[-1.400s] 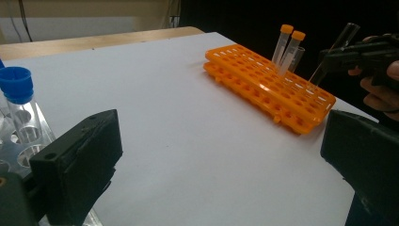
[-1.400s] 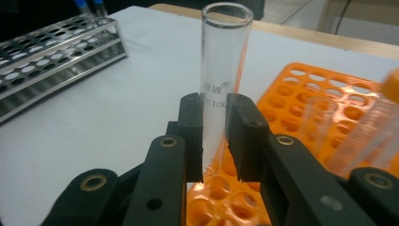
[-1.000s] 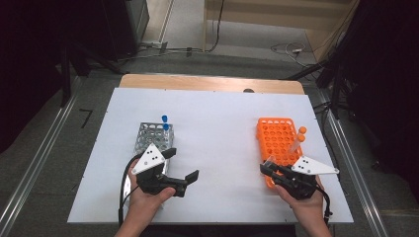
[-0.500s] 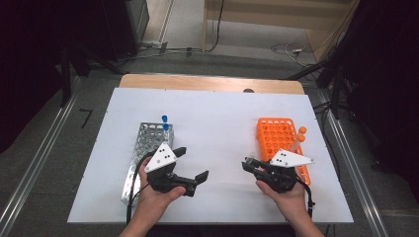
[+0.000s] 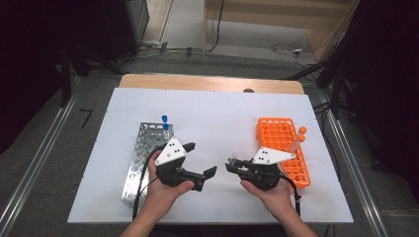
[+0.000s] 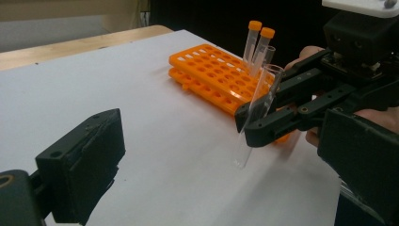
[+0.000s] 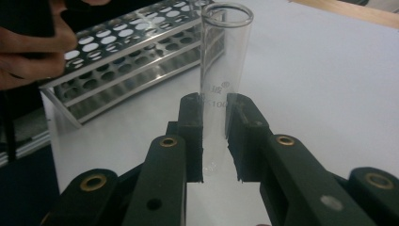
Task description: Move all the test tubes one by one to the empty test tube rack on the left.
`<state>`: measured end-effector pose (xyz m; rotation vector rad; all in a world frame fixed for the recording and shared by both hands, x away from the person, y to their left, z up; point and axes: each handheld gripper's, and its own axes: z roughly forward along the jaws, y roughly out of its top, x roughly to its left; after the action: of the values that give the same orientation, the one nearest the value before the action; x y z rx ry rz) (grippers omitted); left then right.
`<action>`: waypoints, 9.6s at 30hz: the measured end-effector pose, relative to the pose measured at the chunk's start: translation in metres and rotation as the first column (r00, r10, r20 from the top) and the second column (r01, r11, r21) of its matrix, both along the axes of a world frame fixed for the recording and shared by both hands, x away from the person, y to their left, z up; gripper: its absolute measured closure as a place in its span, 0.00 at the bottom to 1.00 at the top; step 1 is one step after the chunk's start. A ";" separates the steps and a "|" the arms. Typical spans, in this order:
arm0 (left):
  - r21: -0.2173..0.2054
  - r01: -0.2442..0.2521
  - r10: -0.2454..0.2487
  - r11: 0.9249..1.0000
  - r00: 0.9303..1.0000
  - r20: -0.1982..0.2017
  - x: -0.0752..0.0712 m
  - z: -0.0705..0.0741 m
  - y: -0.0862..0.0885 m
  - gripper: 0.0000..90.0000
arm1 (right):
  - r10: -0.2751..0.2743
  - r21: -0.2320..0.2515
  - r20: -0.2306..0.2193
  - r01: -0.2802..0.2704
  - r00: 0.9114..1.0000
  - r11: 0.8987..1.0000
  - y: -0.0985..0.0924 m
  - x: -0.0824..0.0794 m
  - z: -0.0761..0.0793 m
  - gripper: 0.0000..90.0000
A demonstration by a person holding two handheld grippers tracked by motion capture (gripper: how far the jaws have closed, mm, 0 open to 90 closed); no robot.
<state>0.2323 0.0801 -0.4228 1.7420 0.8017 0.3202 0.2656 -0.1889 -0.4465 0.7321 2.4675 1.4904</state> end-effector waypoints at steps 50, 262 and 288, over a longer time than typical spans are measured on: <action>0.041 0.051 -0.053 0.998 0.997 0.053 -0.002 0.004 -0.010 0.85 | 0.078 0.028 -0.013 -0.078 0.997 0.997 -0.001 -0.012 0.004 0.07; 0.030 0.224 -0.223 0.974 0.974 -0.025 -0.007 -0.004 -0.040 0.81 | 0.077 -0.031 -0.008 -0.077 0.997 0.997 0.013 -0.035 0.000 0.82; 0.036 0.127 -0.128 0.991 0.992 0.021 -0.002 0.004 -0.015 0.85 | 0.087 0.018 -0.017 -0.086 0.996 0.996 -0.007 -0.027 0.003 0.28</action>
<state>0.2304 0.0651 -0.4186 1.8098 0.6683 0.2687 0.2381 -0.1960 -0.4438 0.6521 2.5328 1.5435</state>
